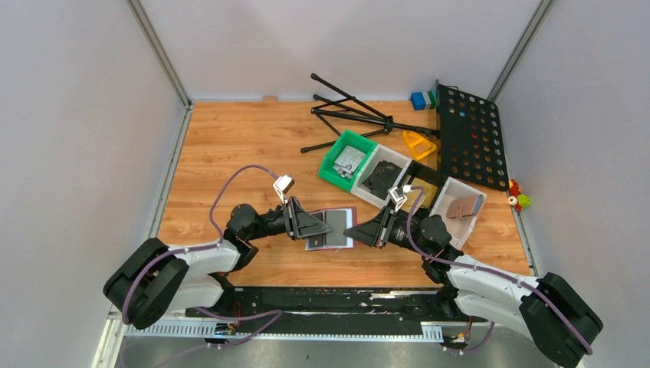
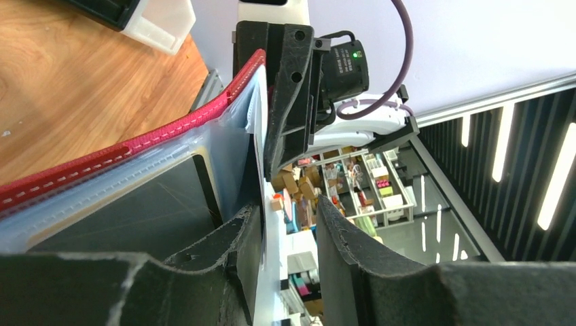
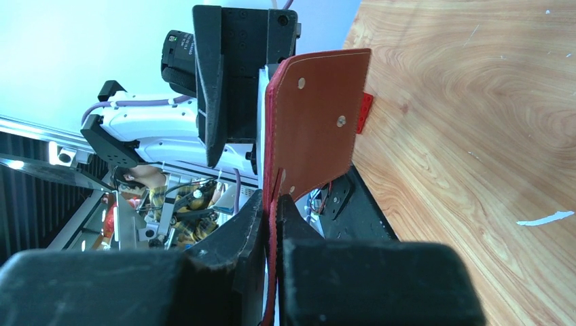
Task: Take the credit cards out of the card holder
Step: Remove the credit card from the card holder.
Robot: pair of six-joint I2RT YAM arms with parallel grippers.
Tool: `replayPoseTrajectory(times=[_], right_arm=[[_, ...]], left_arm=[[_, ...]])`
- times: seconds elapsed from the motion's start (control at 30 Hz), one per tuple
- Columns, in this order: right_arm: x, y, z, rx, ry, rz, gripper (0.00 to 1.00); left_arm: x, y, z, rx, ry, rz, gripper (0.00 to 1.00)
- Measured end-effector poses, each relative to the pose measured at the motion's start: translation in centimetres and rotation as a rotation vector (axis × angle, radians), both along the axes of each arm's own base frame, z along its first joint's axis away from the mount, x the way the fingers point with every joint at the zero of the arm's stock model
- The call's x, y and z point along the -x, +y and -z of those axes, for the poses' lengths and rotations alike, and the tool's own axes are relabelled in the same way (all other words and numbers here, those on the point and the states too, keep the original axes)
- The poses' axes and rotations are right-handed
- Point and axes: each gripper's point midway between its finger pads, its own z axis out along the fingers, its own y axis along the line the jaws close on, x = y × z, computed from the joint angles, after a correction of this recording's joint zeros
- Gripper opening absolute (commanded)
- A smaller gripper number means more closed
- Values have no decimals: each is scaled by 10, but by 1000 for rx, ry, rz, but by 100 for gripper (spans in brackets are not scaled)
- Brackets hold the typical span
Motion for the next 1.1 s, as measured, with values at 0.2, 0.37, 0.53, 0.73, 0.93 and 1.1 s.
replayPoseTrajectory(times=[0.2, 0.37, 0.53, 0.73, 0.93, 1.1], right_arm=[[1, 0, -1, -3, -3, -1, 10], [3, -3, -10, -21, -24, 3, 11], [5, -7, -14, -24, -38, 13, 13], [4, -8, -13, -18, -39, 17, 14], [4, -8, -13, -18, -39, 18, 7], [3, -9, -14, -22, -42, 24, 0]], left_arm=[[-2, -2, 6, -10, 35, 3, 17], [0, 0, 1, 11, 27, 4, 17], [0, 1, -3, 31, 21, 5, 17], [2, 3, -7, 45, 14, 8, 15], [2, 3, -5, 42, 17, 9, 2], [-3, 8, 0, 32, 25, -10, 0]])
